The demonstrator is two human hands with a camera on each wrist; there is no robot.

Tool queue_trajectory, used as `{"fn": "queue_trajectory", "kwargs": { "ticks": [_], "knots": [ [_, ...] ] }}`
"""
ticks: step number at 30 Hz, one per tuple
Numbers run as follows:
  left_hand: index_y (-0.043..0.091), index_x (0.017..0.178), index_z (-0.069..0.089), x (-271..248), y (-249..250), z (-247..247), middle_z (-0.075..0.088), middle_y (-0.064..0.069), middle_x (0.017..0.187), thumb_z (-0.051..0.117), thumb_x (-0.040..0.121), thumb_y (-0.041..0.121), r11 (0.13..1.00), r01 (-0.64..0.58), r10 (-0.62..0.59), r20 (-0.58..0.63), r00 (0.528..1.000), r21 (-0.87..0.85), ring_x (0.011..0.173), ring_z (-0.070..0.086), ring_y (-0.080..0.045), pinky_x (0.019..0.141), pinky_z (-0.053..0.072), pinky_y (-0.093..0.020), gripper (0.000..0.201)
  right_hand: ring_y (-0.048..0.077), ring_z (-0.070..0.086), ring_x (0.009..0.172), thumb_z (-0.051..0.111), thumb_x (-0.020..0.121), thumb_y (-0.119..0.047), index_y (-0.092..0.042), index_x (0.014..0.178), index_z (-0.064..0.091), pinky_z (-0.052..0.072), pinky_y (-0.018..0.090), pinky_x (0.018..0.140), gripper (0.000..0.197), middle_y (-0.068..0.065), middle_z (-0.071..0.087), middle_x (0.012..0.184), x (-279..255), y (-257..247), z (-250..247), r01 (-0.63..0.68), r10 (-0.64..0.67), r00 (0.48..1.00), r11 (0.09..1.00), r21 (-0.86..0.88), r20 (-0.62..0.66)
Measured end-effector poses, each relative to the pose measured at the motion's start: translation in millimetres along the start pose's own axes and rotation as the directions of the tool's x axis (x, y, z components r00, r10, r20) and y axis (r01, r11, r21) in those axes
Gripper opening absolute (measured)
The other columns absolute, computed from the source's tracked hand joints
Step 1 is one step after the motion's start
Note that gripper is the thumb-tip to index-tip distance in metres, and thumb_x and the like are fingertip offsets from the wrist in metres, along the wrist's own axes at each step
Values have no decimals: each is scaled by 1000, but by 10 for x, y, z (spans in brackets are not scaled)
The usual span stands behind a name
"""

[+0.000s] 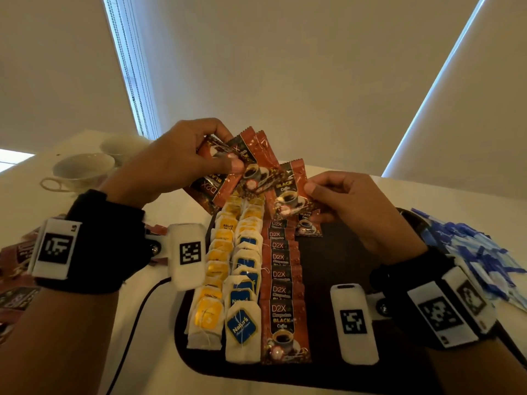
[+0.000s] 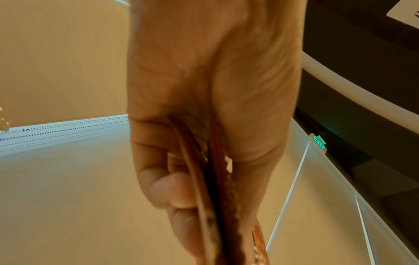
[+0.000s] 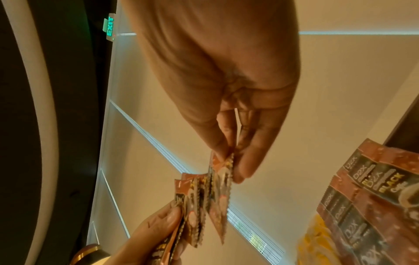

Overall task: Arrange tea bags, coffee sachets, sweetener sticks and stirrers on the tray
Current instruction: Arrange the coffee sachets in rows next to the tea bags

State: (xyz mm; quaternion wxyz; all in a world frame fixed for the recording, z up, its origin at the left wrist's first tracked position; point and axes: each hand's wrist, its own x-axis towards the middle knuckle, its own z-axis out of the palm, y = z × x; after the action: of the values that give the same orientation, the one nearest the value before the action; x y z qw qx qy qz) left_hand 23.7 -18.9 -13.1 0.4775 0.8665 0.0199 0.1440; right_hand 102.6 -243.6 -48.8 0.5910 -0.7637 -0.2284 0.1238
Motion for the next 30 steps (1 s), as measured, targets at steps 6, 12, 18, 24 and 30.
{"fn": "queue_trajectory", "kwargs": {
  "ticks": [6,12,18,24,30],
  "knots": [
    [26,95,56,5,0,-42,62,10,78,67,78,33,1000,-8,8,-57,998,-9,63,65,5,46,47,-10,22,8,57,69,60,88,-10,-9,87,66,51,13,49,6,4,63,81,102,179,-332,-266,250,957,959,-100,-150],
    [30,91,54,8,9,-30,62,12,82,66,71,40,1000,-4,4,-30,1000,0,67,66,-1,51,48,-12,25,13,60,75,60,87,-6,-9,86,66,51,25,63,7,7,65,82,211,412,-448,-582,580,811,783,-220,-83],
    [32,89,54,-4,9,-38,63,12,81,64,64,46,1000,-4,4,-7,1000,15,68,66,-1,49,47,-11,31,13,62,72,61,86,-4,-7,83,65,51,24,61,6,6,67,78,309,430,-385,-634,655,755,711,-303,-43],
    [28,92,56,1,-10,-38,65,9,85,66,63,45,1000,-9,9,3,1000,10,73,67,-9,56,51,-18,35,15,65,73,62,85,-2,-4,84,65,54,28,70,3,8,69,78,392,461,-347,-661,688,725,679,-319,-39],
    [28,90,57,4,-17,-43,66,9,80,67,63,44,1000,-13,13,12,1000,6,70,68,-4,49,51,-14,33,14,65,70,64,84,-3,-2,90,65,55,26,67,6,9,69,81,445,471,-330,-648,678,733,672,-360,-54]
  ]
}}
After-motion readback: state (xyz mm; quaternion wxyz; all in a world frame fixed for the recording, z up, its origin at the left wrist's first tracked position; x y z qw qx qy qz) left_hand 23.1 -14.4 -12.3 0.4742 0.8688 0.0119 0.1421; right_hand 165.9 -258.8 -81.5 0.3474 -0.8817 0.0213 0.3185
